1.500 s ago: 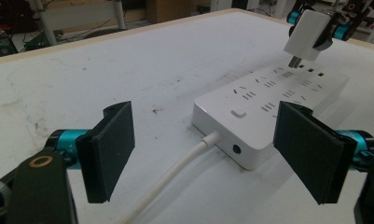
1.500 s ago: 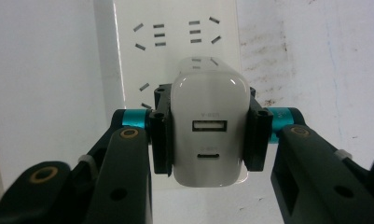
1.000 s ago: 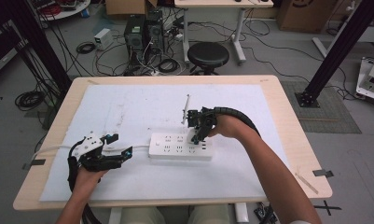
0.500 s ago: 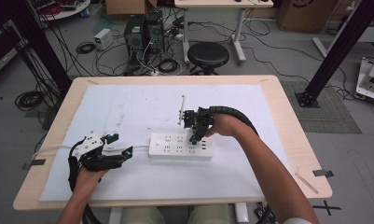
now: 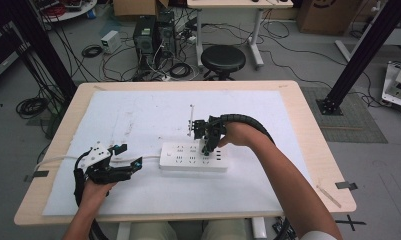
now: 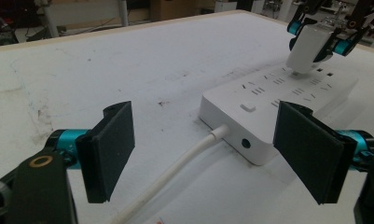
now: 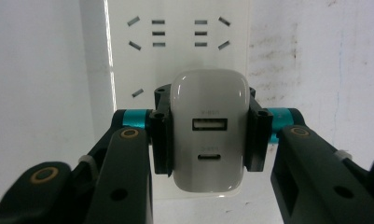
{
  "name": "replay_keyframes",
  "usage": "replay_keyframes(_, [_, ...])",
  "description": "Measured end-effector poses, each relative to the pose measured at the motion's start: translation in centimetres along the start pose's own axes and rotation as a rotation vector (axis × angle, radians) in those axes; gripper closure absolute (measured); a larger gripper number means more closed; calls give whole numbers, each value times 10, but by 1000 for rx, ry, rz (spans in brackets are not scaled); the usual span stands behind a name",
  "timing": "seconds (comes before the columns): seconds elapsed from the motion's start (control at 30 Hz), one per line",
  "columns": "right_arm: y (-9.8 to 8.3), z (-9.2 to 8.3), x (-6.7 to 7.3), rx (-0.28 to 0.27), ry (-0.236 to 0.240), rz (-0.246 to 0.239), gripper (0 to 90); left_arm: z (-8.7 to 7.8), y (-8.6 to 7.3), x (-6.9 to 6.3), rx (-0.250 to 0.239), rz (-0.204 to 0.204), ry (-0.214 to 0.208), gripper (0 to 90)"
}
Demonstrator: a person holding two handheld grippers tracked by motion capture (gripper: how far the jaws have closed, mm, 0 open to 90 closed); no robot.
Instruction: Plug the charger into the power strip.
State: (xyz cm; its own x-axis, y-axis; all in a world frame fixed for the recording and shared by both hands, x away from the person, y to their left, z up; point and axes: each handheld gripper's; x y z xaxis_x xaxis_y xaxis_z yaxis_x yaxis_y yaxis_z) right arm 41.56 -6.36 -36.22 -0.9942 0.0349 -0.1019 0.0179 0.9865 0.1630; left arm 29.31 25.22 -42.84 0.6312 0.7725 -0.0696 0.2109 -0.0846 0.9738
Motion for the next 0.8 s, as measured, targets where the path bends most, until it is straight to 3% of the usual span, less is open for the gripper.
replay_keyframes(0.8, [7, 6, -5, 36, 28, 26, 637, -2, -2, 1, -9, 1, 10, 206])
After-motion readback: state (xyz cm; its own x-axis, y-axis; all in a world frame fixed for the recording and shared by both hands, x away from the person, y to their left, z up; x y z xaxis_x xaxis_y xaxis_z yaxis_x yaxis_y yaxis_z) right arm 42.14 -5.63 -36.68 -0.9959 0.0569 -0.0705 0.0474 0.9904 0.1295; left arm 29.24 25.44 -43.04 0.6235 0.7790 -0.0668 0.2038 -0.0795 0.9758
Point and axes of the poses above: each handheld gripper's, and its own axes: z roughly forward along the jaws, y roughly out of its top, x roughly to its left, and after that the axes turned 5 degrees about -x, right-handed
